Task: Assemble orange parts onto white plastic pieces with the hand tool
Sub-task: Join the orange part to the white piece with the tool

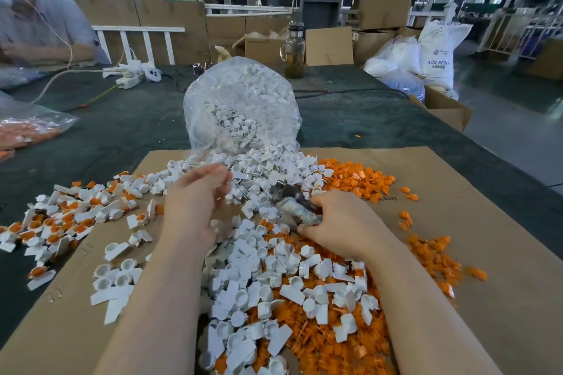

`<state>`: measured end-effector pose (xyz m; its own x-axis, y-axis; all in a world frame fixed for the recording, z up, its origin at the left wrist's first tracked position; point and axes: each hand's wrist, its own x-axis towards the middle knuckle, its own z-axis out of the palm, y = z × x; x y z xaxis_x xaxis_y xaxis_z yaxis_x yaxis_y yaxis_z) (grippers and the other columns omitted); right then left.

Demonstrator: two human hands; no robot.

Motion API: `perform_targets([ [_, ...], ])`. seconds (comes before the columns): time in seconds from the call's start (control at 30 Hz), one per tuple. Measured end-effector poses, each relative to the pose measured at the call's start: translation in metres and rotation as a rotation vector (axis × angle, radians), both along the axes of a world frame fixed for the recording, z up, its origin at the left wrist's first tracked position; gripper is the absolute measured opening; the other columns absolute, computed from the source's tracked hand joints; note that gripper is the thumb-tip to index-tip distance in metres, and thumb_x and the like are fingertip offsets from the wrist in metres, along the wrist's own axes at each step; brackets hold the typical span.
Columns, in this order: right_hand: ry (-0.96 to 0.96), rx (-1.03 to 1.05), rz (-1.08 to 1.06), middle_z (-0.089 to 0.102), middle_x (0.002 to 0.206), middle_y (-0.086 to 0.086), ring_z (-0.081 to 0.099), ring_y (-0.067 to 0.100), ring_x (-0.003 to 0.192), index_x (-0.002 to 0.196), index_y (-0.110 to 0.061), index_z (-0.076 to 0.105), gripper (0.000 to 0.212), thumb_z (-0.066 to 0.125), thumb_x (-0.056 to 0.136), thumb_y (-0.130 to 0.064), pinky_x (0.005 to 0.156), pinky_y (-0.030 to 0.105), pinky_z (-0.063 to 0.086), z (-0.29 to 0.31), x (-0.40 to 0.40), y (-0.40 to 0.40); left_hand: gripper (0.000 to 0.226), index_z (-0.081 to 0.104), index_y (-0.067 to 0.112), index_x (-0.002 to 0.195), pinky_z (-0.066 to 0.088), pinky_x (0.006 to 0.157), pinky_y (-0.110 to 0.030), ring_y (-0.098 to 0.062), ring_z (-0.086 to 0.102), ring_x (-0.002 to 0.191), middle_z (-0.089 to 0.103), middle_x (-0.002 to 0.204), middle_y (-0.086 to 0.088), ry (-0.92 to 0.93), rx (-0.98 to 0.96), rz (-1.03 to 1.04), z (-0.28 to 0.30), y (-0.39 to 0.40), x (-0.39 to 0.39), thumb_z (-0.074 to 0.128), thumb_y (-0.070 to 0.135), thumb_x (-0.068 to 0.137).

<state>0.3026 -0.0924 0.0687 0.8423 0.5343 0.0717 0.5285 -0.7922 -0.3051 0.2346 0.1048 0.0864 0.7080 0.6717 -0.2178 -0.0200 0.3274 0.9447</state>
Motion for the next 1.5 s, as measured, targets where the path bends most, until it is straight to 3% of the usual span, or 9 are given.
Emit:
perform_targets([
  [0.2,-0.011,-0.082,-0.055,0.061,0.084,-0.006,0.058,0.014,0.074,0.093,-0.024,0.062,0.030,0.065,0.081,-0.051,0.062,0.032,0.054,-0.003,0.001,0.005,0.010,0.065,0.023,0.086,0.045,0.058,-0.027,-0.012,0.058,0.064,0.066,0.076,0.004,0.341,0.724,-0.179,-0.010,-0.012,0.002,0.072,0.030,0.088],
  [0.4,0.006,-0.039,-0.028,0.060,0.083,-0.006,0.057,0.013,0.073,0.091,-0.023,0.062,0.023,0.064,0.079,-0.043,0.064,0.035,0.056,-0.003,-0.001,0.009,0.029,0.066,0.024,0.110,0.053,0.082,-0.032,-0.022,0.064,0.097,0.069,0.106,-0.002,0.579,1.118,-0.288,-0.016,-0.015,0.007,0.073,0.039,0.086],
  [0.5,-0.011,0.010,-0.039,0.057,0.080,-0.008,0.055,0.012,0.071,0.089,-0.024,0.058,0.024,0.063,0.079,-0.044,0.060,0.032,0.053,-0.003,-0.001,0.009,0.027,0.068,0.023,0.109,0.047,0.078,-0.030,-0.019,0.060,0.097,0.068,0.109,0.000,0.556,1.182,-0.293,-0.017,-0.017,0.006,0.073,0.037,0.086],
  [0.67,-0.007,0.161,-0.071,0.055,0.078,-0.009,0.052,0.008,0.068,0.084,-0.026,0.053,0.021,0.063,0.079,-0.043,0.052,0.026,0.040,0.001,0.000,0.009,0.018,0.062,0.024,0.108,0.048,0.072,-0.030,-0.016,0.060,0.082,0.062,0.094,0.009,0.417,1.084,-0.245,-0.019,-0.018,0.007,0.065,0.026,0.090],
  [0.77,-0.018,0.262,-0.102,0.052,0.074,-0.011,0.049,0.006,0.064,0.078,-0.029,0.050,0.020,0.065,0.083,-0.040,0.050,0.024,0.031,0.002,0.000,0.008,0.017,0.066,0.024,0.110,0.055,0.065,-0.033,-0.017,0.064,0.064,0.069,0.094,0.010,0.227,0.844,-0.192,-0.014,-0.020,0.007,0.060,0.028,0.094],
  [0.93,-0.016,0.518,-0.129,0.061,0.077,-0.009,0.056,0.010,0.069,0.084,-0.023,0.061,0.015,0.069,0.085,-0.035,0.056,0.026,0.040,0.005,-0.002,0.009,0.012,0.074,0.022,0.101,0.060,0.077,-0.033,-0.014,0.075,0.075,0.076,0.074,0.002,0.020,0.328,-0.149,-0.005,-0.024,0.008,0.062,0.022,0.095],
  [1.03,0.023,0.658,-0.125,0.069,0.088,-0.006,0.064,0.012,0.080,0.096,-0.019,0.068,0.014,0.071,0.086,-0.027,0.072,0.039,0.056,0.009,-0.006,0.010,0.011,0.071,0.019,0.103,0.057,0.063,-0.017,-0.010,0.075,0.071,0.077,0.076,0.001,-0.055,0.289,-0.177,-0.006,-0.028,0.009,0.068,0.017,0.092],
  [1.23,0.057,0.814,-0.094,0.071,0.098,-0.009,0.066,0.009,0.092,0.107,-0.021,0.067,0.022,0.073,0.086,-0.024,0.084,0.042,0.057,0.011,-0.011,0.014,0.021,0.064,0.007,0.101,0.059,0.062,-0.022,-0.020,0.075,0.071,0.075,0.076,-0.010,-0.126,0.200,-0.216,-0.007,-0.037,0.010,0.076,0.004,0.084],
  [1.5,-0.041,0.850,-0.084,0.067,0.087,-0.012,0.064,0.004,0.082,0.096,-0.021,0.065,0.014,0.073,0.086,-0.024,0.073,0.031,0.056,0.009,-0.011,0.015,0.020,0.071,0.006,0.092,0.058,0.066,-0.021,-0.021,0.076,0.073,0.076,0.076,-0.010,-0.143,0.185,-0.253,-0.004,-0.040,0.006,0.082,0.002,0.075],
])
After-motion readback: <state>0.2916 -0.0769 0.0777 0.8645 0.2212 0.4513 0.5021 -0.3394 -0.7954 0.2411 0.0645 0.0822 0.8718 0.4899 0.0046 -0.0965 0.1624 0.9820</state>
